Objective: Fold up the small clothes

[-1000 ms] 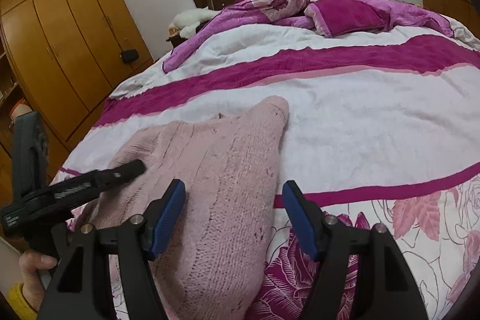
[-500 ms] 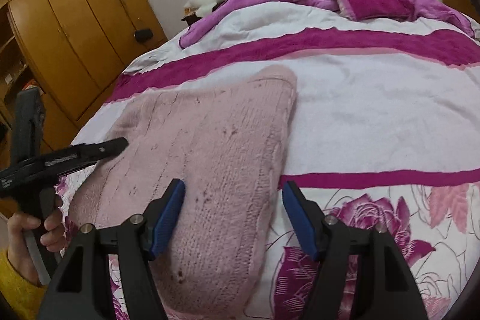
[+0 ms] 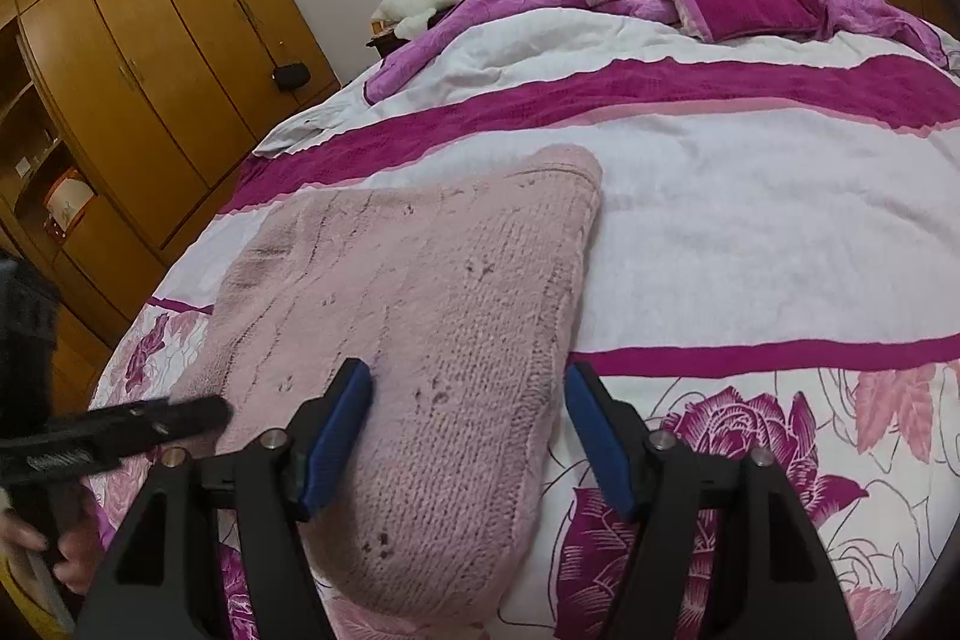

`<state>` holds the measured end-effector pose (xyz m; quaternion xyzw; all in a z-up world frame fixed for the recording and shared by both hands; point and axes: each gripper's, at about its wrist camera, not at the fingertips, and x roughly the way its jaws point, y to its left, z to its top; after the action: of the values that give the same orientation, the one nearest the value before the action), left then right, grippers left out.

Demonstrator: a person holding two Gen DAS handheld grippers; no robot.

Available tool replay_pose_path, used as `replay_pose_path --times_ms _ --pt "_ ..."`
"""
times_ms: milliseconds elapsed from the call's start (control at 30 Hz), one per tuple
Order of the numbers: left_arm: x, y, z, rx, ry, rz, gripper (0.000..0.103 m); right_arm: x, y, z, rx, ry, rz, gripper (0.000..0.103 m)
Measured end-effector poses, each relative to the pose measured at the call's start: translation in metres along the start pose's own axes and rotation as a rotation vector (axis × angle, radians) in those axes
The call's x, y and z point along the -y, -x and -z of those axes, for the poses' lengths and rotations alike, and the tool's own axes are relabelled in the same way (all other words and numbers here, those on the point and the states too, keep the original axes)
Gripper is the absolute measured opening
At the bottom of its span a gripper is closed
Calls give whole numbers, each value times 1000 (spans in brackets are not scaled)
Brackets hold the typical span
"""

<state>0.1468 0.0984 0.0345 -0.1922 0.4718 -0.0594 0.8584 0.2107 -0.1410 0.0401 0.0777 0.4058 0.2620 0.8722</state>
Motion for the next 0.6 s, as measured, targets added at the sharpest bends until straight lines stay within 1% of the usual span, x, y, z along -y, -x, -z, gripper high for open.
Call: replay_pose_path --times_ms 33,67,133,200,233,267,300,367,433,533,600 --pt "-2 5 1 27 25 -2 0 -1 1 0 2 2 1 71" --pt "-5 14 1 61 57 6 0 -1 2 -1 6 4 2 71" --pt "-9 29 1 113 81 -30 0 -3 7 -2 24 15 2 71" --pt "-14 29 3 97 82 -54 0 -5 10 -3 30 29 1 71" --pt "-17 22 5 64 82 -62 0 -5 9 -2 23 35 3 71" --pt "-20 13 8 35 81 -66 0 -5 5 -2 8 40 6 71" --pt "-22 7 10 25 84 -73 0 -5 0 0 -15 41 13 71" --pt "-23 9 11 39 91 -77 0 -4 -8 4 -56 36 9 71" --pt "-19 16 9 50 93 -79 0 -1 -11 6 -77 22 -8 71" --pt "-3 32 6 97 29 -120 0 1 -5 4 -55 16 -3 71" --pt "9 40 -1 139 -10 -113 0 1 1 2 -17 11 5 71"
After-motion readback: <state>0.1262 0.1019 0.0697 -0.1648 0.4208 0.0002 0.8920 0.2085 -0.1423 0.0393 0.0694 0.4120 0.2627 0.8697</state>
